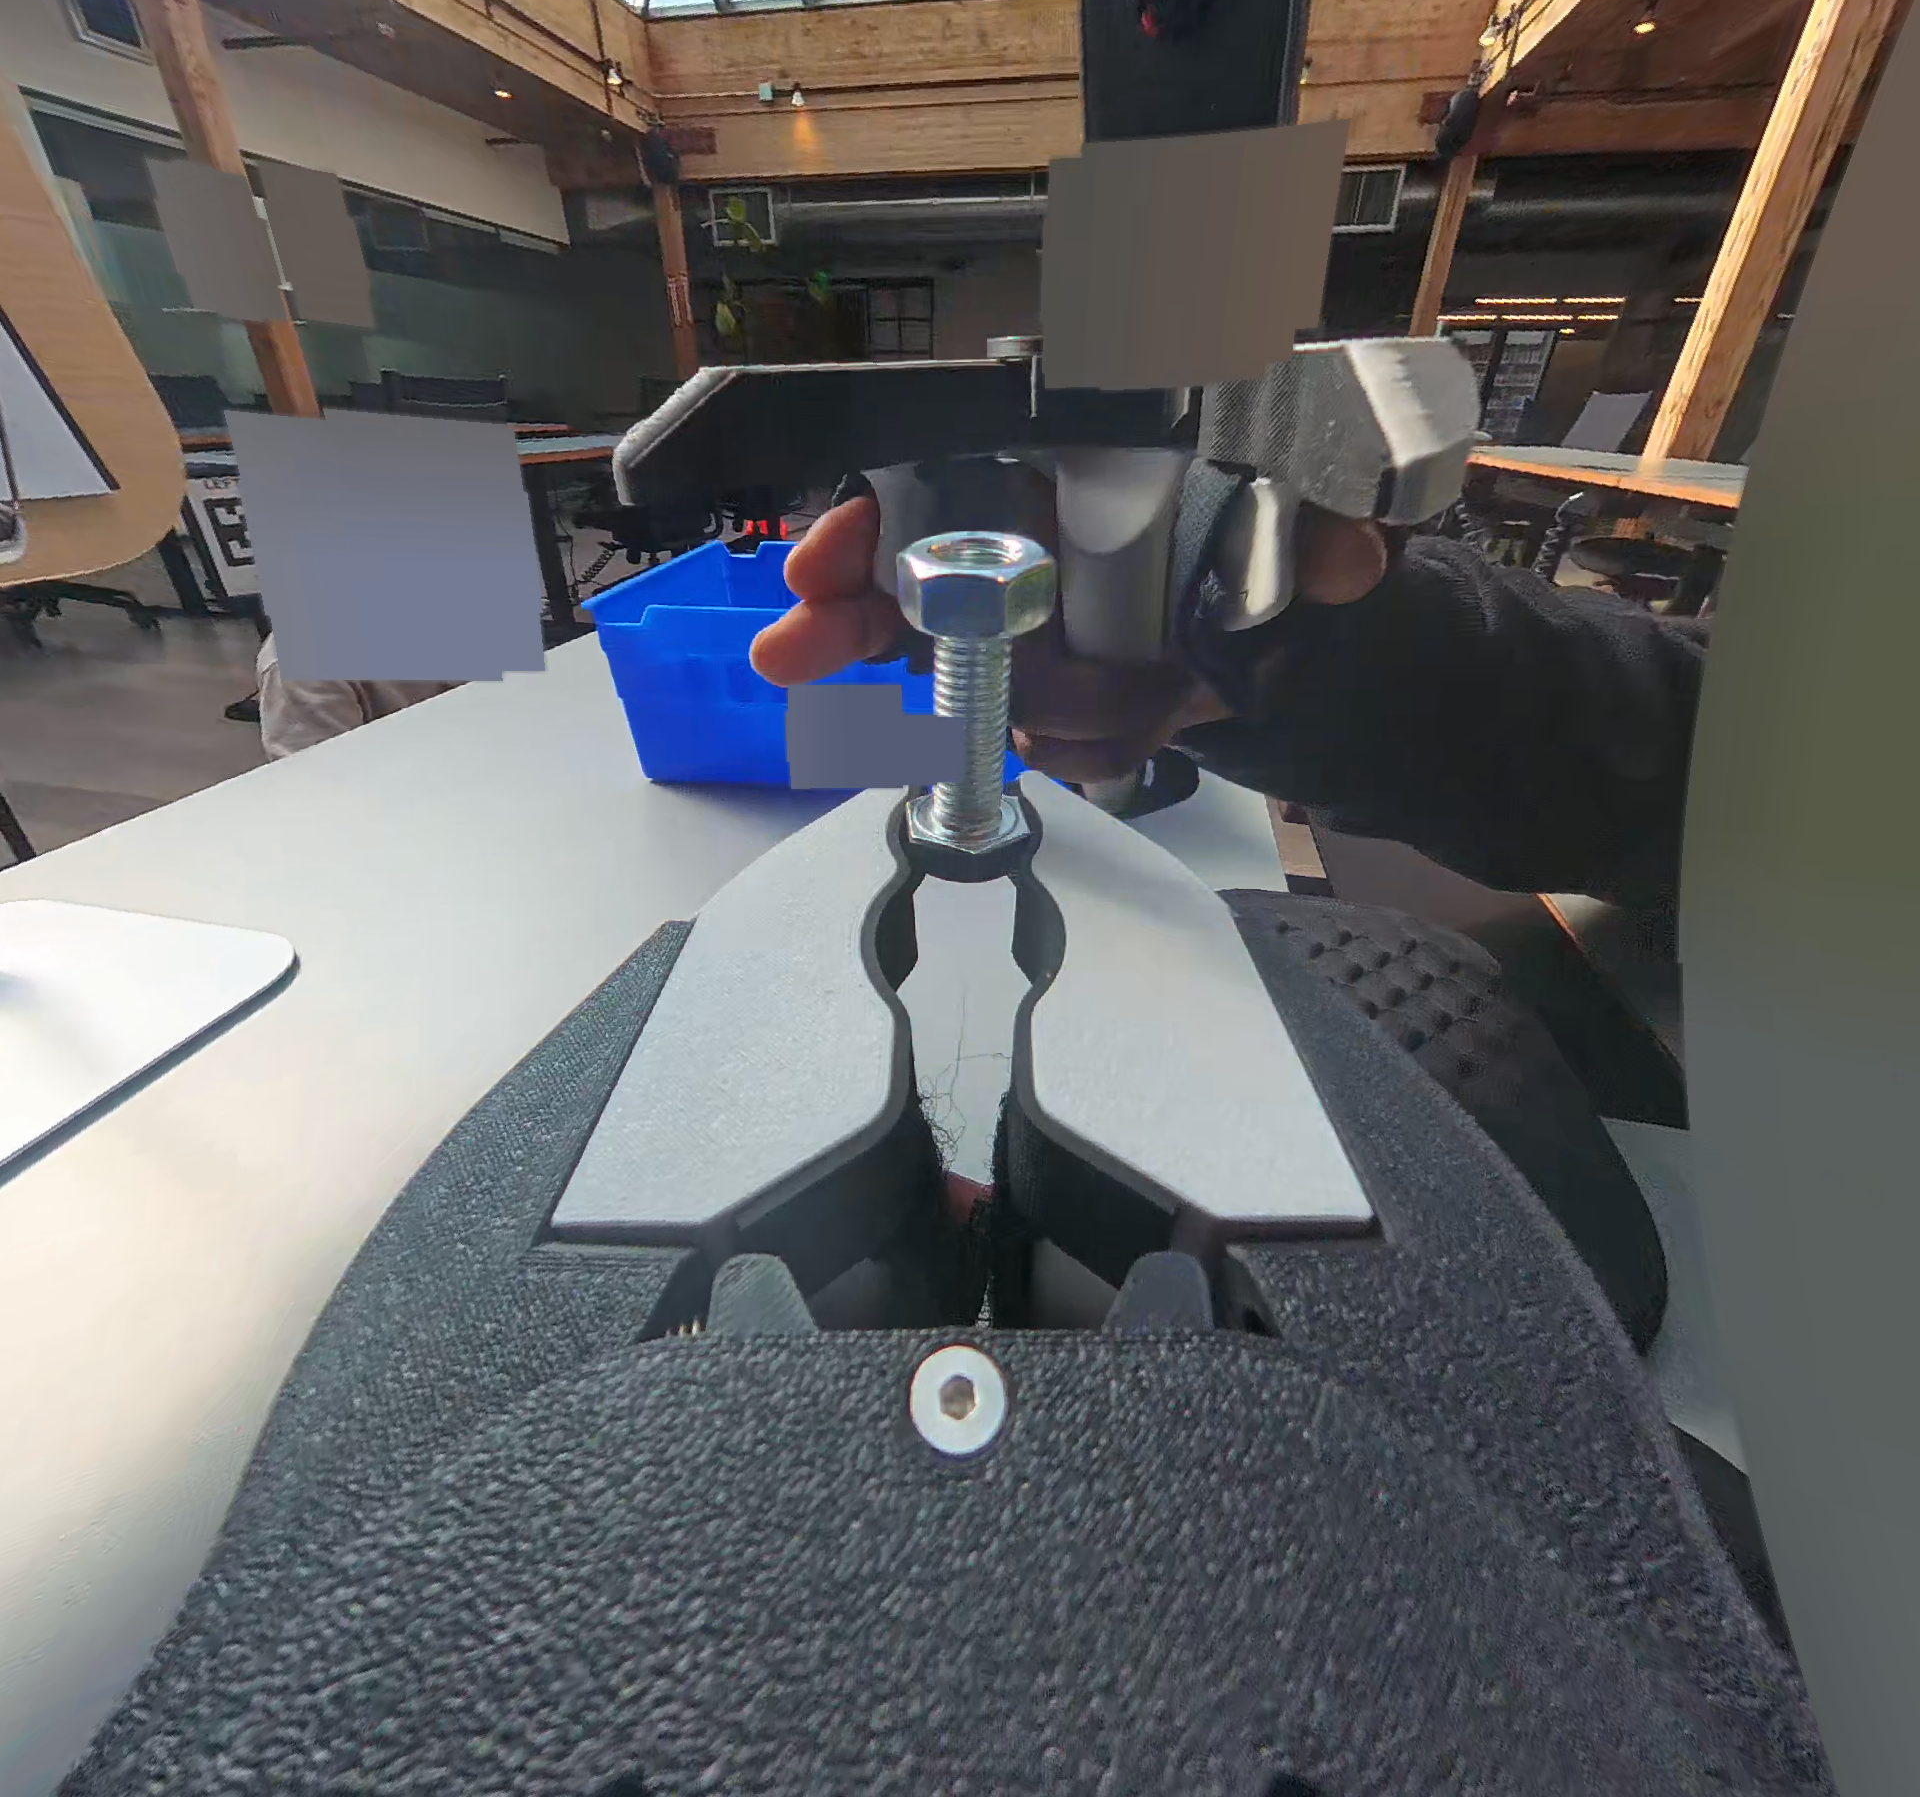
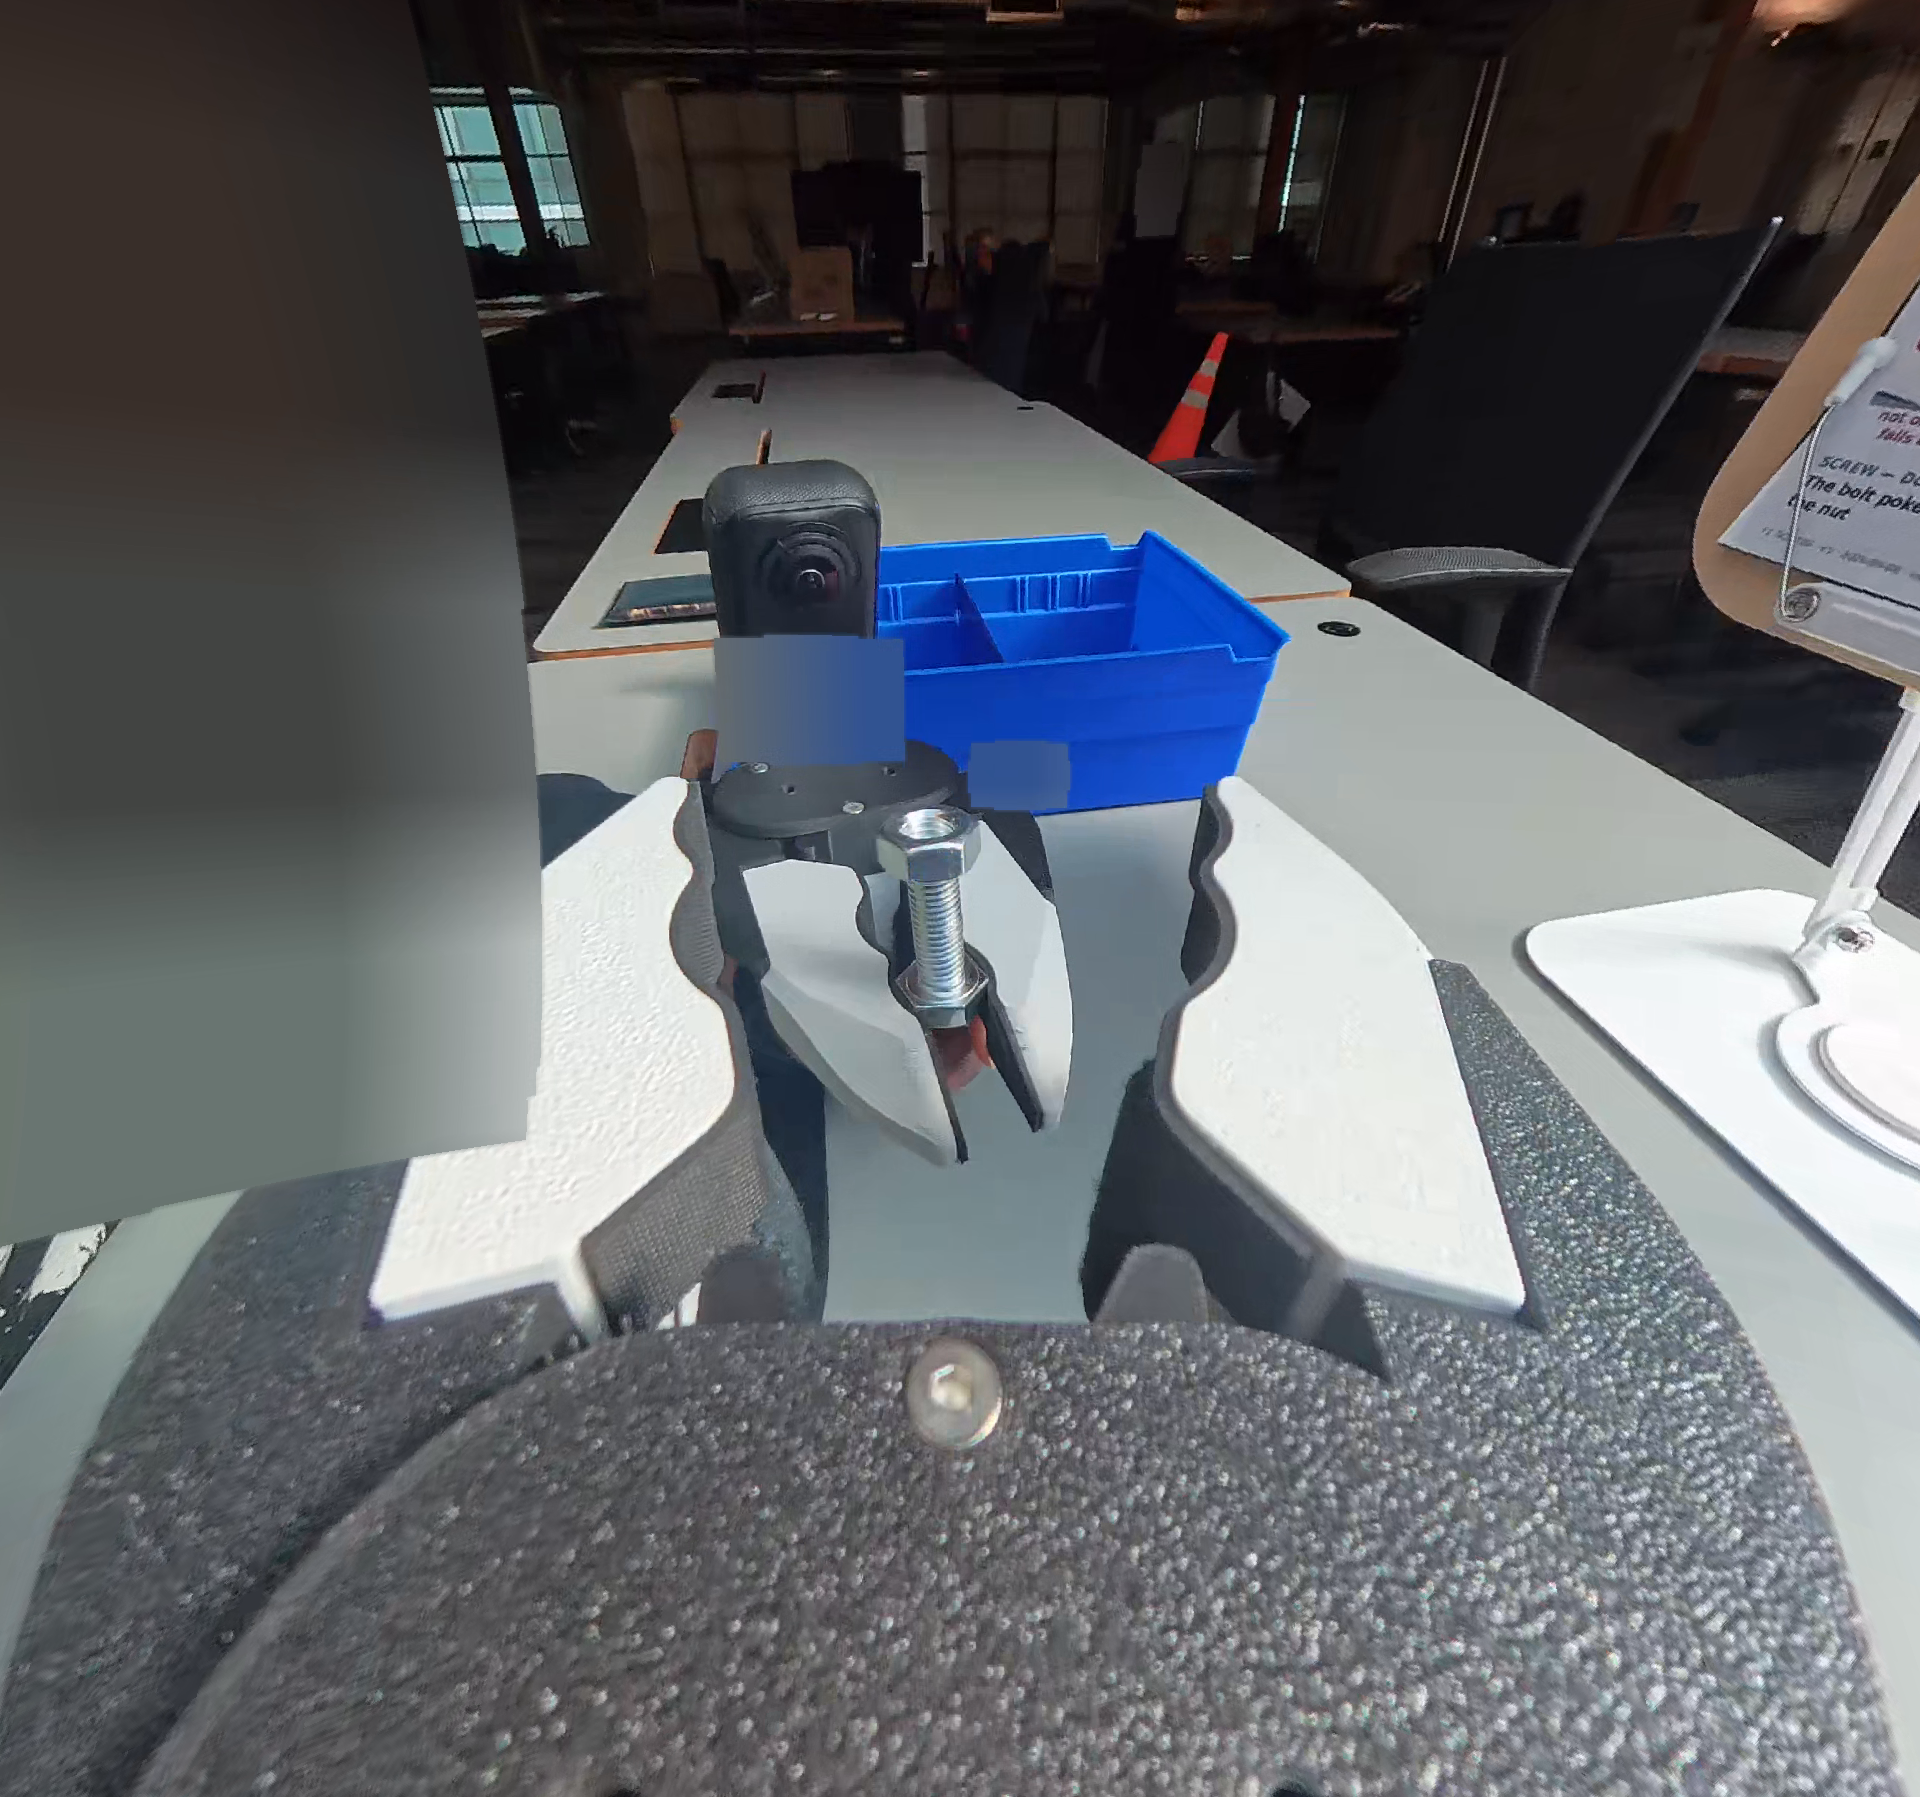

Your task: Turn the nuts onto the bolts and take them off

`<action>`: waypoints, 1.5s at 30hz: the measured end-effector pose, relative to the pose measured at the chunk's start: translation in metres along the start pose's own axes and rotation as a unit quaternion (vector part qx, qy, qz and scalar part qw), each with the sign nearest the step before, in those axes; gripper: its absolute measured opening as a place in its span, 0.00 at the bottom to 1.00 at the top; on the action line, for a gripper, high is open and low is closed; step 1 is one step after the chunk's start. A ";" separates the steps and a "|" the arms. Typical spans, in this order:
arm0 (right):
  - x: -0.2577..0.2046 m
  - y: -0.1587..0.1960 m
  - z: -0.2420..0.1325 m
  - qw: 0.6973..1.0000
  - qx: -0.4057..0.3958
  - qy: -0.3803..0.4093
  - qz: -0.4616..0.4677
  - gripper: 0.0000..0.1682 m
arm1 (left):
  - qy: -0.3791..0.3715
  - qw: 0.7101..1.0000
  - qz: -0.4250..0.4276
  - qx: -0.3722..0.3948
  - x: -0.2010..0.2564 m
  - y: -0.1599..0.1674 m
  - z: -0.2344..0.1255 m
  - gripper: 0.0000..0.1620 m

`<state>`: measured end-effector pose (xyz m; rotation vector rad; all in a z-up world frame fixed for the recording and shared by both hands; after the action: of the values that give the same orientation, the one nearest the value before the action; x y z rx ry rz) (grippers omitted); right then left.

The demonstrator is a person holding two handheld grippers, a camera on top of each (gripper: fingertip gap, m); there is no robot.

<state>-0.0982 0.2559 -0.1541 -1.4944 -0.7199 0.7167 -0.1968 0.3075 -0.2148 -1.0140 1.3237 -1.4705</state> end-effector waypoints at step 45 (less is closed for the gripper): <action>-0.032 0.038 0.006 0.999 -0.008 -0.044 0.004 0.46 | 0.067 0.997 -0.026 -0.037 0.018 0.027 -0.006 0.09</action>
<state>-0.1220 0.2327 -0.1918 -1.4890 -0.7881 0.7891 -0.2048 0.2911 -0.2417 -1.0199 1.4661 -1.5610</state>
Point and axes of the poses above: each gripper's, where its closed fingertips meet, z out along the fingers, y out of its underside, x = y × z across the jaws, the point moved 8 cm from there along -z, back along the fingers, and after that the axes turned 2 degrees about y, right-handed, at the moved point
